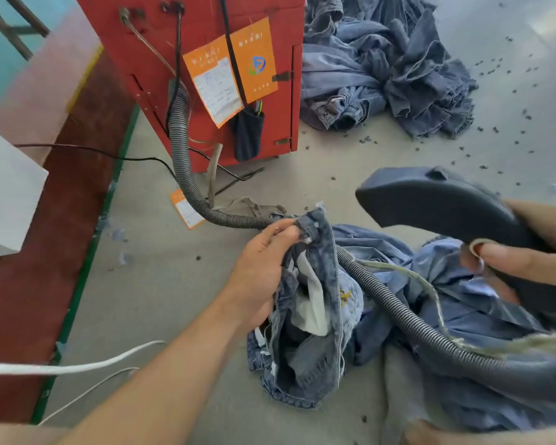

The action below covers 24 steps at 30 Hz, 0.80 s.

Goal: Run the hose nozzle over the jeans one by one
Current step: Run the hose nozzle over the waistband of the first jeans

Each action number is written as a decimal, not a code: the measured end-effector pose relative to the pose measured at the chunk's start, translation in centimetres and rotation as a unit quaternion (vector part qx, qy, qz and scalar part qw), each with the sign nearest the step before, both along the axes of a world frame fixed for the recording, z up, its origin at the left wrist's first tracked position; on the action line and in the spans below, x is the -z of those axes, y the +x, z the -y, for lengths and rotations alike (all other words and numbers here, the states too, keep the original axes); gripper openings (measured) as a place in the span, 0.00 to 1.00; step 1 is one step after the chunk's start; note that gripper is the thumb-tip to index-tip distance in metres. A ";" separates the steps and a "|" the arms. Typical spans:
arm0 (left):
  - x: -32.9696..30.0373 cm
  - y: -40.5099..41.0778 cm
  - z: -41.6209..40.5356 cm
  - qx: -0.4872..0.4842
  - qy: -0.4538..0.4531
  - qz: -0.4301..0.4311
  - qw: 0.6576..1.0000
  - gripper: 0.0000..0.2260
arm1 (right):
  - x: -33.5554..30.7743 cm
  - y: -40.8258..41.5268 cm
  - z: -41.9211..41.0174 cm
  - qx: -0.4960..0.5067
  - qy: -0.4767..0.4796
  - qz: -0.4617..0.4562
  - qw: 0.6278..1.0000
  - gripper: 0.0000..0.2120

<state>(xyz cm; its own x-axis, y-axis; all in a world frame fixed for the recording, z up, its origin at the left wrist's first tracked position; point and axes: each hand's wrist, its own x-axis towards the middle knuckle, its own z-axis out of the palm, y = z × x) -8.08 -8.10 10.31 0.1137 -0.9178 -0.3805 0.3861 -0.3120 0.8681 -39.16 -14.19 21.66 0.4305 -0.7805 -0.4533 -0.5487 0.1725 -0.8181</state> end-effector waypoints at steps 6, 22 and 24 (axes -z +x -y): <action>-0.3 0.1 0.0 -0.003 0.029 -0.050 0.998 0.06 | 0.4 2.3 -1.4 -0.030 -0.065 -0.027 0.997 0.30; 0.3 -0.6 0.2 -0.001 0.029 -0.026 0.999 0.06 | -0.2 6.7 -3.4 -0.029 -0.107 -0.098 0.989 0.12; 0.5 -0.7 0.1 0.007 0.032 -0.042 0.999 0.07 | 0.9 7.9 -2.7 0.007 -0.098 -0.073 0.992 0.10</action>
